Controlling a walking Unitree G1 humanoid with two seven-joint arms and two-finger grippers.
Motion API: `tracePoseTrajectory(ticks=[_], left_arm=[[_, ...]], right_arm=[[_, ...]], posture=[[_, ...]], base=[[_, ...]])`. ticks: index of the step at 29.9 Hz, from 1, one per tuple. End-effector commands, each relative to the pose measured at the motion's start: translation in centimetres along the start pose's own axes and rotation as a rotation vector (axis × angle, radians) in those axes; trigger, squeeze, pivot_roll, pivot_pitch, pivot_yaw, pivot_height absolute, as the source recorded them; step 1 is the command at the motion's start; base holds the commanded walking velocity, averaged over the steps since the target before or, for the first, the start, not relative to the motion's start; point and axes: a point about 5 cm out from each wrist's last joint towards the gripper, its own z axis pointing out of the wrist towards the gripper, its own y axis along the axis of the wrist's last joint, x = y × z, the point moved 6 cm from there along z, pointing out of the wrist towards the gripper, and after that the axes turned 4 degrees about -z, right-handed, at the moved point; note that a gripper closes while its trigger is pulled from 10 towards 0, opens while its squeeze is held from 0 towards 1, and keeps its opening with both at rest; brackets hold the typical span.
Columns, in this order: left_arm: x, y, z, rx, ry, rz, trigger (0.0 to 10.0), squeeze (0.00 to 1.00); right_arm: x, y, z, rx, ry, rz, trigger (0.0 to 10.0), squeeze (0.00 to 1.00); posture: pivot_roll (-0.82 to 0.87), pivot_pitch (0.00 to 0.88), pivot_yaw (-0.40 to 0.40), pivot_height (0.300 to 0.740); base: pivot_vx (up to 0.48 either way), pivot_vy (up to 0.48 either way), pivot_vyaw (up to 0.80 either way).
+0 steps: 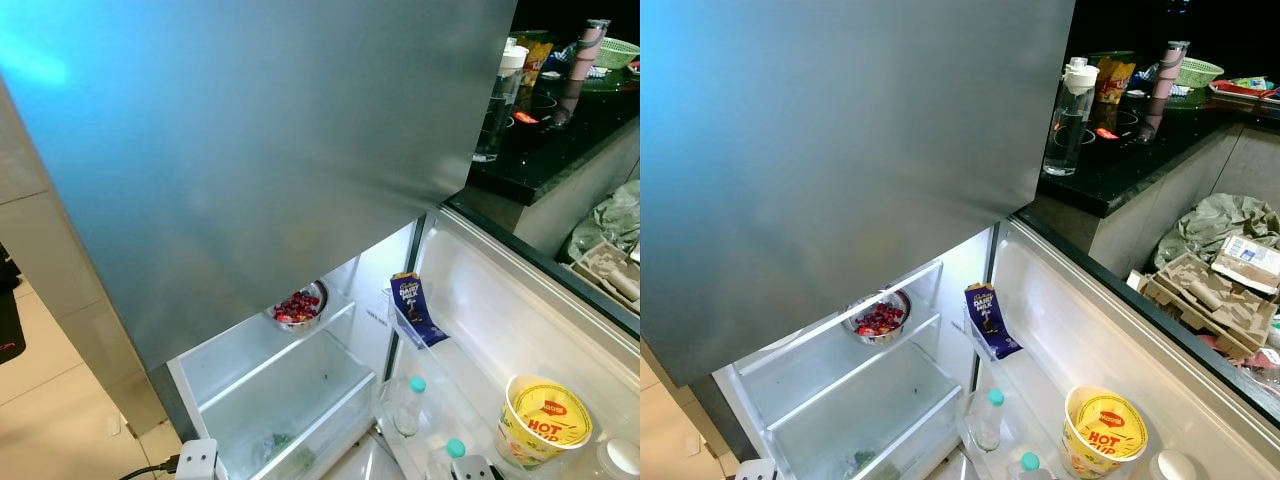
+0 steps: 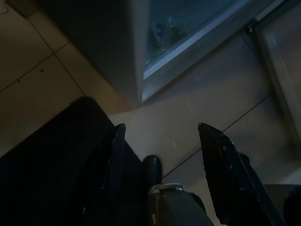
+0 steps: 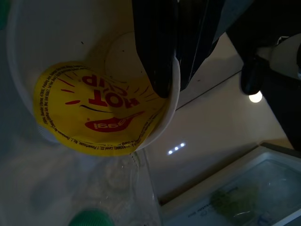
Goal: Restocking fridge
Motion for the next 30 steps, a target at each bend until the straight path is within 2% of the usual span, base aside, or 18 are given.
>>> tracePoseTrajectory(ticks=[1, 3, 9, 12, 16, 19, 30], left_arm=[[0.3, -0.6, -0.2, 0.020, -0.006, 0.044, 10.0, 0.00], [0.1, -0.6, -0.2, 0.023, -0.016, 0.059, 10.0, 0.00], [0.1, -0.6, -0.2, 0.021, -0.022, 0.062, 10.0, 0.00], [0.2, -0.6, -0.2, 0.019, -0.018, 0.054, 10.0, 0.00], [0.6, -0.6, -0.2, 0.023, -0.006, 0.052, 10.0, 0.00], [0.9, -0.8, -0.3, 0.028, 0.002, 0.049, 10.0, 0.00], [2.0, -1.8, -0.8, 0.036, 0.023, 0.018, 10.0, 0.00]], right_arm=[[0.7, -0.7, 0.0, 0.035, 0.042, 0.030, 10.0, 0.00], [1.9, -1.6, -0.1, 0.081, 0.117, 0.072, 10.0, 0.00], [3.5, -2.8, -0.5, 0.150, 0.226, 0.158, 10.0, 0.00], [3.6, -2.8, -0.5, 0.151, 0.232, 0.167, 10.0, 0.00], [2.9, -2.7, -0.5, 0.142, 0.205, 0.131, 10.0, 0.00], [2.7, -1.7, -0.1, 0.099, 0.165, 0.093, 10.0, 0.00], [2.7, -0.3, 0.2, 0.038, 0.134, 0.110, 10.0, 0.00]], posture=[[-0.02, 0.074, 0.014, 0.740], [-0.02, 0.075, 0.015, 0.740], [-0.02, 0.081, 0.017, 0.740], [-0.02, 0.081, 0.017, 0.740], [-0.02, 0.082, 0.016, 0.740], [-0.03, 0.085, 0.018, 0.740], [-0.03, 0.097, 0.000, 0.740]], base=[[0.000, 0.000, 0.00], [0.000, 0.000, 0.00], [0.000, 0.000, 0.00], [0.000, 0.000, 0.00], [0.000, 0.000, 0.00], [0.000, 0.000, 0.00], [0.000, 0.000, 0.00]])
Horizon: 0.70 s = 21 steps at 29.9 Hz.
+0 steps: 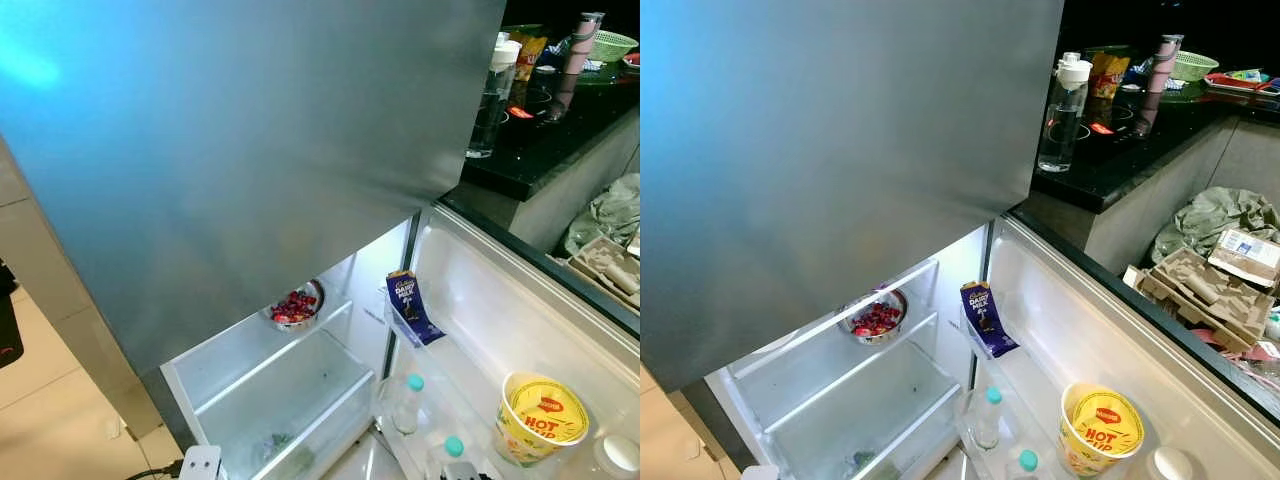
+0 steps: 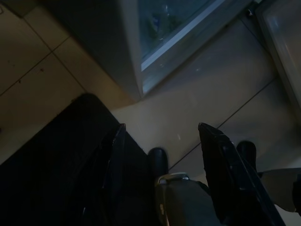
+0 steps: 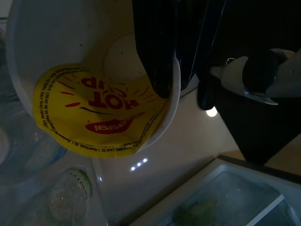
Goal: Restocking fridge
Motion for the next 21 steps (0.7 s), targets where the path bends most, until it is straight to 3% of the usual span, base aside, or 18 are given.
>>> tracePoseTrajectory(ticks=[1, 3, 9, 16, 21], left_arm=[[1.2, -0.7, -0.4, 0.014, 0.024, -0.008, 10.0, 0.00], [1.5, -0.9, -0.5, 0.007, 0.030, -0.024, 10.0, 0.00], [1.7, -1.6, -0.7, 0.022, 0.031, -0.003, 10.0, 0.00], [0.7, -1.9, -0.6, 0.041, 0.000, 0.049, 10.0, 0.00], [0.4, -1.4, -0.4, 0.044, -0.013, 0.074, 10.0, 0.00]], right_arm=[[0.1, 0.1, 0.0, -0.015, -0.007, 0.007, 10.0, 0.00], [0.1, 0.0, 0.0, -0.020, -0.017, 0.005, 10.0, 0.00], [-2.8, -2.3, -1.5, 0.007, -0.072, -0.021, 10.0, 0.00], [-4.8, -0.6, -1.8, -0.051, -0.130, 0.021, 10.0, 0.00], [-4.6, -0.1, -1.7, -0.062, -0.129, 0.022, 10.0, 0.00]], posture=[[-0.03, 0.097, 0.000, 0.740], [-0.03, 0.100, -0.008, 0.740], [-0.05, 0.098, -0.021, 0.740], [-0.03, 0.080, -0.027, 0.740], [-0.03, 0.088, -0.026, 0.740]], base=[[0.000, 0.000, 0.00], [0.000, 0.000, 0.00], [0.000, 0.000, 0.00], [0.000, 0.000, 0.00], [0.000, 0.000, 0.00]])
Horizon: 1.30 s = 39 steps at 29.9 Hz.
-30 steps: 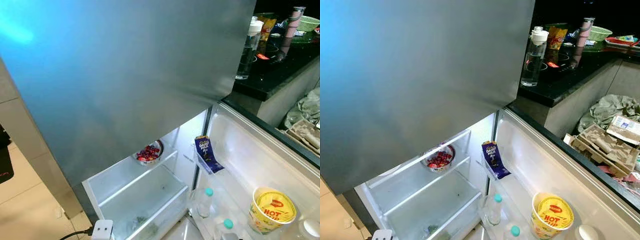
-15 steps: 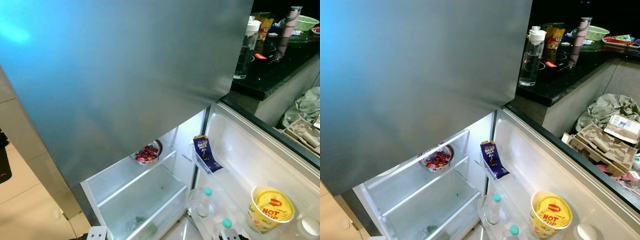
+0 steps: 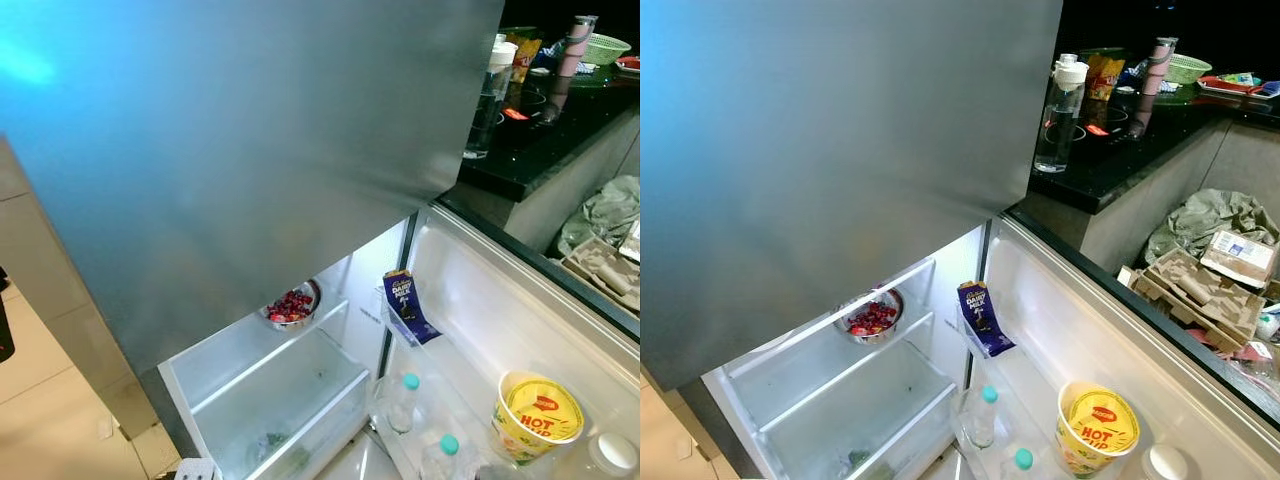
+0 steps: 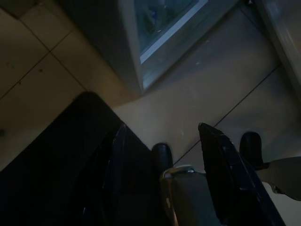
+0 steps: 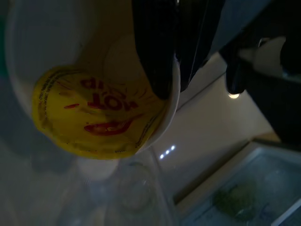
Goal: Restocking fridge
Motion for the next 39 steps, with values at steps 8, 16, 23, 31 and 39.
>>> tracePoseTrajectory(ticks=[8, 16, 23, 31, 39], left_arm=[[-1.4, -0.4, 0.2, 0.032, -0.042, 0.050, 10.0, 0.00], [-2.0, 0.0, 0.4, 0.031, -0.057, 0.079, 10.0, 0.00], [-2.2, 1.3, 0.7, 0.017, -0.077, 0.090, 10.0, 0.00], [-2.1, 1.2, 0.7, 0.023, -0.066, 0.055, 10.0, 0.00], [-2.2, 1.6, 0.8, 0.021, -0.075, 0.066, 10.0, 0.00]], right_arm=[[0.9, 0.9, 0.3, -0.034, 0.021, -0.007, 10.0, 0.00], [0.9, 1.9, 0.4, -0.066, 0.026, 0.007, 10.0, 0.00], [1.3, 2.1, 0.4, -0.090, 0.026, 0.063, 10.0, 0.00], [2.7, 2.9, 0.4, -0.144, 0.127, 0.186, 10.0, 0.00], [3.5, 2.7, 0.1, -0.134, 0.204, 0.137, 10.0, 0.00]], posture=[[-0.04, 0.097, 0.005, 0.740], [-0.05, 0.114, 0.021, 0.740], [-0.07, 0.101, 0.036, 0.740], [-0.08, 0.109, 0.025, 0.740], [-0.08, 0.105, 0.033, 0.740]], base=[[0.000, 0.000, 0.00], [0.000, 0.000, 0.00], [0.000, 0.000, 0.00], [0.000, 0.000, 0.00], [0.000, 0.000, 0.00]])
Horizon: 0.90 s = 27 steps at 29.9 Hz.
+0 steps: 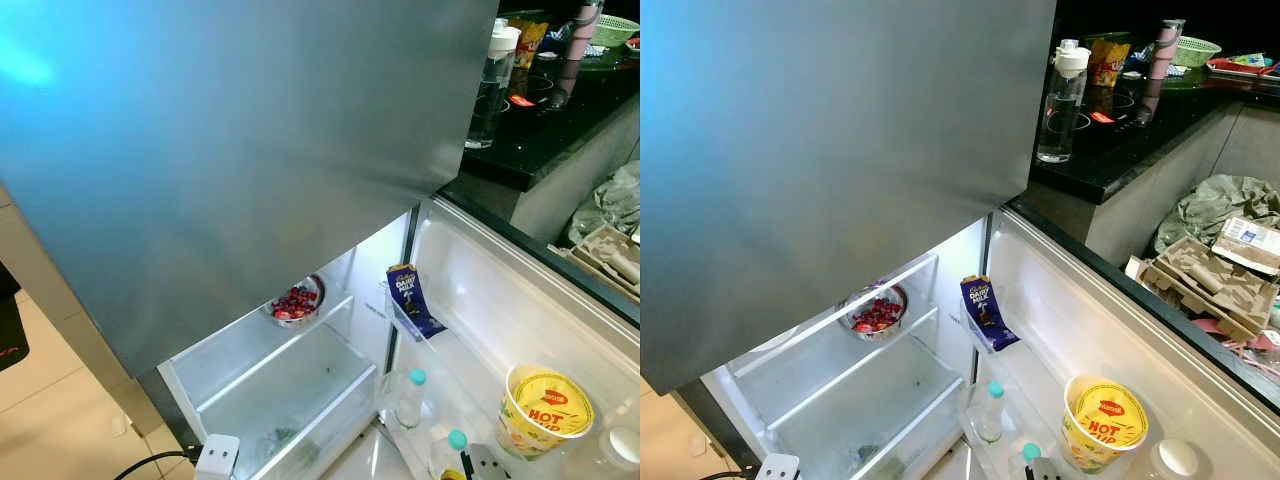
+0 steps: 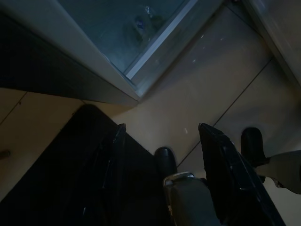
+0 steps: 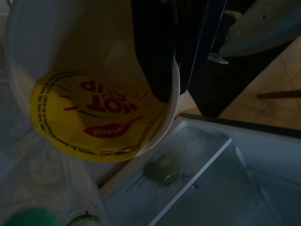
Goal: Restocking fridge
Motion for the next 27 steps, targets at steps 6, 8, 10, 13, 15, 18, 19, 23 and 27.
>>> tracePoseTrajectory(ticks=[6, 8, 10, 13, 15, 18, 19, 23, 27], left_arm=[[0.53, -0.39, -0.11, 0.023, 0.005, 0.000, 10.0, 0.00], [0.53, -0.36, -0.11, 0.022, 0.005, 0.000, 10.0, 0.00], [0.37, -0.43, -0.11, 0.023, 0.000, 0.003, 10.0, 0.00], [0.27, -0.49, -0.11, 0.024, -0.004, 0.007, 10.0, 0.00], [0.10, -0.54, -0.09, 0.025, -0.008, 0.009, 10.0, 0.00], [0.04, -0.53, -0.07, 0.024, -0.009, 0.008, 10.0, 0.00], [0.05, -0.52, -0.08, 0.024, -0.009, 0.008, 10.0, 0.00], [0.07, -0.48, -0.07, 0.024, -0.008, 0.007, 10.0, 0.00], [0.04, -0.44, -0.05, 0.023, -0.008, 0.007, 10.0, 0.00]], right_arm=[[-0.60, -0.57, -0.56, 0.009, -0.014, -0.027, 10.0, 0.00], [-0.58, -0.58, -0.59, 0.009, -0.010, -0.025, 10.0, 0.00], [-0.55, -0.55, -0.61, 0.009, -0.005, -0.024, 10.0, 0.00], [-0.48, -0.56, -0.60, 0.008, -0.002, -0.024, 10.0, 0.00], [-0.36, -0.59, -0.59, 0.007, 0.001, -0.027, 10.0, 0.00], [-0.30, -0.60, -0.57, 0.007, 0.003, -0.028, 10.0, 0.00], [-0.27, -0.61, -0.55, 0.007, 0.002, -0.028, 10.0, 0.00], [-0.20, -0.59, -0.51, 0.007, 0.003, -0.028, 10.0, 0.00], [-0.12, -0.55, -0.46, 0.008, 0.004, -0.028, 10.0, 0.00]], posture=[[-0.09, 0.109, 0.038, 0.740], [-0.09, 0.109, 0.040, 0.740], [-0.09, 0.112, 0.047, 0.740], [-0.09, 0.114, 0.047, 0.740], [-0.09, 0.113, 0.048, 0.740], [-0.09, 0.114, 0.049, 0.740], [-0.09, 0.114, 0.049, 0.740], [-0.09, 0.110, 0.046, 0.740], [-0.09, 0.104, 0.044, 0.740]], base=[[0.000, 0.000, 0.00], [0.000, 0.000, 0.00], [0.000, 0.000, 0.00], [0.000, 0.000, -0.14], [0.000, 0.000, -0.63], [0.000, 0.000, -0.80], [0.000, 0.000, -0.80], [0.000, 0.000, -0.80], [0.000, 0.000, -0.80]])
